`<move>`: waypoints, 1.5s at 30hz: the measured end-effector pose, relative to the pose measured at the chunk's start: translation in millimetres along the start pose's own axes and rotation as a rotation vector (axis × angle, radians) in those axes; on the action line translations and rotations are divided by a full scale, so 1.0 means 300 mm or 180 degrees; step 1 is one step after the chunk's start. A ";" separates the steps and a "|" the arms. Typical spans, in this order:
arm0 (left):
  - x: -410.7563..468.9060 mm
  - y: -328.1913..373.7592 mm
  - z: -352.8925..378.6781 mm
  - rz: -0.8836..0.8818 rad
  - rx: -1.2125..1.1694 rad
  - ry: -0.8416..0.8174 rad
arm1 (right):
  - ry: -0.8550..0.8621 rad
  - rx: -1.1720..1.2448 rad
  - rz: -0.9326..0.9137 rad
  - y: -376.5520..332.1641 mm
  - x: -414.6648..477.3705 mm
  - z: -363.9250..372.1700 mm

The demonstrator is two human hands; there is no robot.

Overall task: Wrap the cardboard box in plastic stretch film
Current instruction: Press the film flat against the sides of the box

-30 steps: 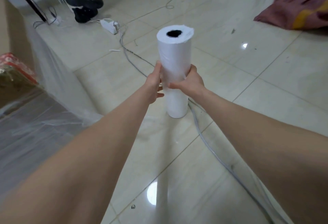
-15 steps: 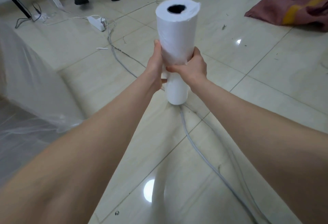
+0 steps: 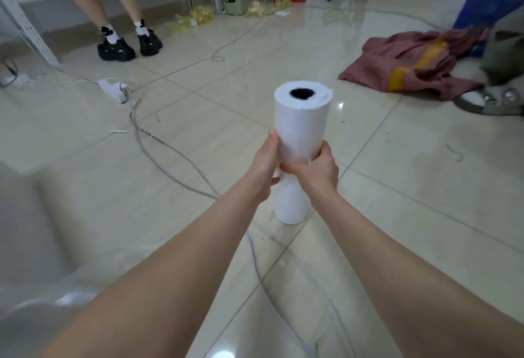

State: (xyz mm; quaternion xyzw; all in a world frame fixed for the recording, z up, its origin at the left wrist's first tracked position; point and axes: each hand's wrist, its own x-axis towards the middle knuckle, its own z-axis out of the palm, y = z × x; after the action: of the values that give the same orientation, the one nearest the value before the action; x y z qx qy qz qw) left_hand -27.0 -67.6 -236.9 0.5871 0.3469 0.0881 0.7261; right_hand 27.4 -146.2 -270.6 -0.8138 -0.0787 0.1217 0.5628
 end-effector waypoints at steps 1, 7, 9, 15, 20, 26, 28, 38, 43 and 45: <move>0.008 0.001 0.010 0.0019 0.0023 -0.0033 | 0.0035 0.0039 0.0024 0.002 0.010 -0.004; 0.040 -0.021 0.032 0.0356 0.0122 -0.0320 | 0.0274 0.0168 -0.0024 0.011 0.048 0.001; 0.042 -0.030 0.029 0.0445 0.0112 -0.0333 | 0.0396 0.0199 -0.0018 0.025 0.042 0.030; 0.046 -0.076 -0.035 0.0337 0.0266 -0.0421 | 0.0470 0.0040 0.0521 0.070 0.015 0.075; -0.008 -0.136 -0.192 0.0448 0.1171 0.0342 | 0.0109 0.0251 0.1906 0.126 -0.094 0.204; -0.124 -0.138 -0.545 0.0430 0.2621 0.1130 | -0.1087 -0.0149 0.0504 -0.016 -0.270 0.540; -0.178 -0.123 -0.661 0.0246 0.2963 0.1337 | -0.1516 -0.0227 0.0336 -0.075 -0.342 0.627; -0.419 -0.010 -0.827 -0.0639 0.4005 0.1647 | -0.2951 -0.0624 -0.0120 -0.267 -0.544 0.725; -0.486 0.061 -0.803 -0.0887 0.4276 0.1647 | -0.3225 -0.0851 -0.0281 -0.324 -0.523 0.681; -0.488 0.067 -0.803 -0.0967 0.4248 0.1634 | -0.3257 -0.0904 -0.0294 -0.332 -0.515 0.681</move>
State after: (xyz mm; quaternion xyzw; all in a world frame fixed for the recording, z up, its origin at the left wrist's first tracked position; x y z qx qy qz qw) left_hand -276.7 50.5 -176.8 0.8109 0.5636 -0.1089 0.1138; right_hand -178.1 31.2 -229.4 -0.7143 -0.3947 0.4662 0.3415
